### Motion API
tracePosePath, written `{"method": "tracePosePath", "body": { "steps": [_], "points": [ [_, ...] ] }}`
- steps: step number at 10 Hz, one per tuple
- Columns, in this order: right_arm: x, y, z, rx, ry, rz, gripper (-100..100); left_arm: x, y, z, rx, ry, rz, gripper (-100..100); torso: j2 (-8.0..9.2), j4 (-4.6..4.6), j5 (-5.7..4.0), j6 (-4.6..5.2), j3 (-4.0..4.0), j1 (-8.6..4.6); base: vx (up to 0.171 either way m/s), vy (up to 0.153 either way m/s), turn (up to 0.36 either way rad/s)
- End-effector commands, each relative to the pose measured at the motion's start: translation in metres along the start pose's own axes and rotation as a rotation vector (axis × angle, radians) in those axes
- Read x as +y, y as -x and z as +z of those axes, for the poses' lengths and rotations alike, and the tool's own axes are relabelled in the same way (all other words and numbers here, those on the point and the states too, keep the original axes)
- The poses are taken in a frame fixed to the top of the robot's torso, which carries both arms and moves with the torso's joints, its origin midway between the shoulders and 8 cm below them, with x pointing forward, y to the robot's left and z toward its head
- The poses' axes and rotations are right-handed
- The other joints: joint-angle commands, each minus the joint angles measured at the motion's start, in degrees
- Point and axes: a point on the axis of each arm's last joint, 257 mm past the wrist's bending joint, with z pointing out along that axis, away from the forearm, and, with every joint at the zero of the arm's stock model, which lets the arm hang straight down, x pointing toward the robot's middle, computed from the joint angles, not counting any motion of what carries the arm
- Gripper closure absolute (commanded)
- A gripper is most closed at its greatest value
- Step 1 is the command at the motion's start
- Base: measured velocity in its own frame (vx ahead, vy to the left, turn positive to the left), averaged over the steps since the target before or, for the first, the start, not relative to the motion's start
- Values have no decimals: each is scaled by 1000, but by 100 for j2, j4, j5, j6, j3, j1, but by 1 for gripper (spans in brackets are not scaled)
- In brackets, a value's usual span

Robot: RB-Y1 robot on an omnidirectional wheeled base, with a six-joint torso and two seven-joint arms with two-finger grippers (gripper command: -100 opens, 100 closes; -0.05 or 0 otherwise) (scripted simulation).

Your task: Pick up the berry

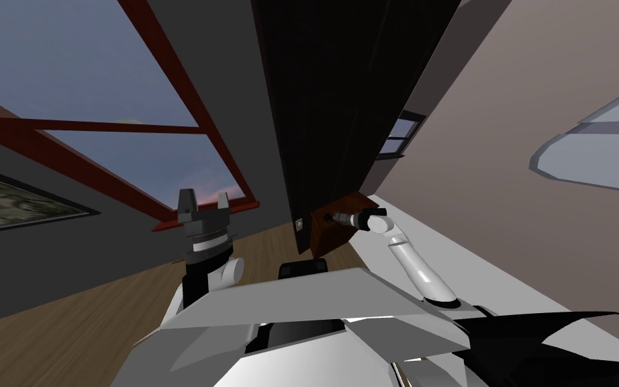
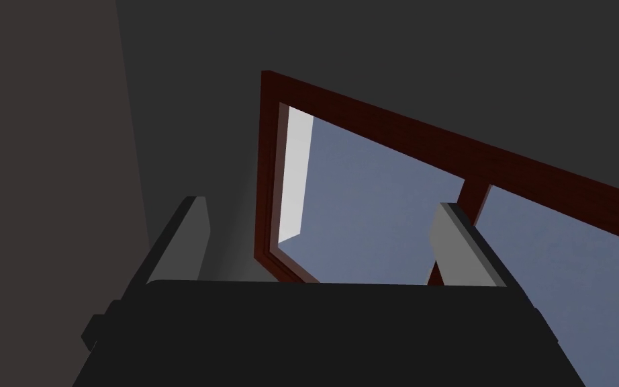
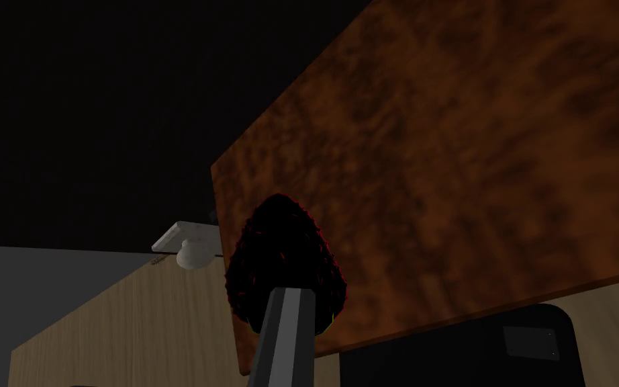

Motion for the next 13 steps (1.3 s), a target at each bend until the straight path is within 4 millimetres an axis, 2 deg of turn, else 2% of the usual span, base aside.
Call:
{"method": "tracePosePath", "body": {
  "steps": [1,4,9,11,13],
  "points": [
    [-8,-4,3,4,0,-26,-100,0,0,0,0,0,0,0,0,0,0,0,0,0,-139,-124,-46],
    [-17,-8,10,-7,17,-76,-100,0,0,0,0,0,0,0,41,10,-15,2,25,-62,-168,-196,-31],
    [-39,-17,22,-24,26,-174,-100,0,0,0,0,0,0,0,45,11,-15,-1,28,-56,-160,-177,84],
    [-47,-18,19,-41,9,-186,-100,0,0,0,0,0,0,0,11,4,-10,-4,9,-37,-24,-129,264],
    [-48,-13,18,-72,-2,-181,-100,0,0,0,0,0,0,0,-52,-10,-5,-4,-28,-10,116,-60,315]
  ]
}}
